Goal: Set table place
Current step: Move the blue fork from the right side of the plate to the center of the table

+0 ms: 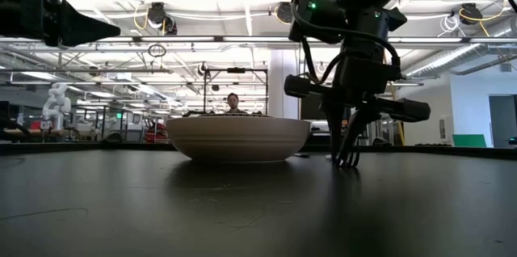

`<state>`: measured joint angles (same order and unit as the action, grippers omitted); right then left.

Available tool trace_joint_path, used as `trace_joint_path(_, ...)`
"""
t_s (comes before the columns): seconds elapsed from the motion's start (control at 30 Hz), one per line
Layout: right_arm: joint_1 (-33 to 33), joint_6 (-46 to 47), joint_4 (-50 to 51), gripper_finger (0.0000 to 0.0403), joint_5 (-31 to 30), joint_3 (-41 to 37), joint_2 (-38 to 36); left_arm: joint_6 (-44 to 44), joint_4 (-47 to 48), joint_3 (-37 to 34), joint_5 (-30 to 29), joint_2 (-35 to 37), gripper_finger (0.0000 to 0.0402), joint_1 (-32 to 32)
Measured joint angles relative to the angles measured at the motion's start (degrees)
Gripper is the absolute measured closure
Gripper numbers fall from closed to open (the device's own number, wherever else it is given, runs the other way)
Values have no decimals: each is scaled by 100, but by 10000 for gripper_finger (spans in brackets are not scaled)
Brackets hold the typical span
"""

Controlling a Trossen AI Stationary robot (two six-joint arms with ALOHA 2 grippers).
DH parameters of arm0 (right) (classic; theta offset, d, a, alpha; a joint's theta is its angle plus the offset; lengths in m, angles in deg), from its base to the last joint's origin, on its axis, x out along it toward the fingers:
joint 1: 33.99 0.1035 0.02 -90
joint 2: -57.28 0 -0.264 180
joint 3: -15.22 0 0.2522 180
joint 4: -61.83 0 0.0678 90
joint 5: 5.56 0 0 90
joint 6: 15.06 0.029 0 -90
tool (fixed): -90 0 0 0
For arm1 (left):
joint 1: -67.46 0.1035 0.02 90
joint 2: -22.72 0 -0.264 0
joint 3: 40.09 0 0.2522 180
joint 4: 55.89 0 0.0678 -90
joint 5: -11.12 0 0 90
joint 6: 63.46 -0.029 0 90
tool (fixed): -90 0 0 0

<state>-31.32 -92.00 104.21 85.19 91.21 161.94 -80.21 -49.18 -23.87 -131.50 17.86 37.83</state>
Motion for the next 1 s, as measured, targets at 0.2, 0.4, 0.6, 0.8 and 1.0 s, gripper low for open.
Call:
trace_joint_path(0.2, 107, 284, -2, 398, -53, -1, -21, 0, 0, 0, 0, 0, 364, -2)
trace_joint_path(0.4, 320, 794, 87, 400, -86, 154, -7, 3, -4, 0, 0, 0, 364, 0)
trace_joint_path(0.6, 685, 1528, 320, 402, 149, 449, 25, 34, -6, 0, 0, 0, 364, 0)
trace_joint_path(0.8, 966, 2535, 181, 402, 39, 754, 13, 39, -13, 0, 0, -2, 364, -2)
trace_joint_path(1.0, 1011, 3542, -178, 402, -26, 1020, 2, 46, -46, 0, 0, 0, 364, -2)
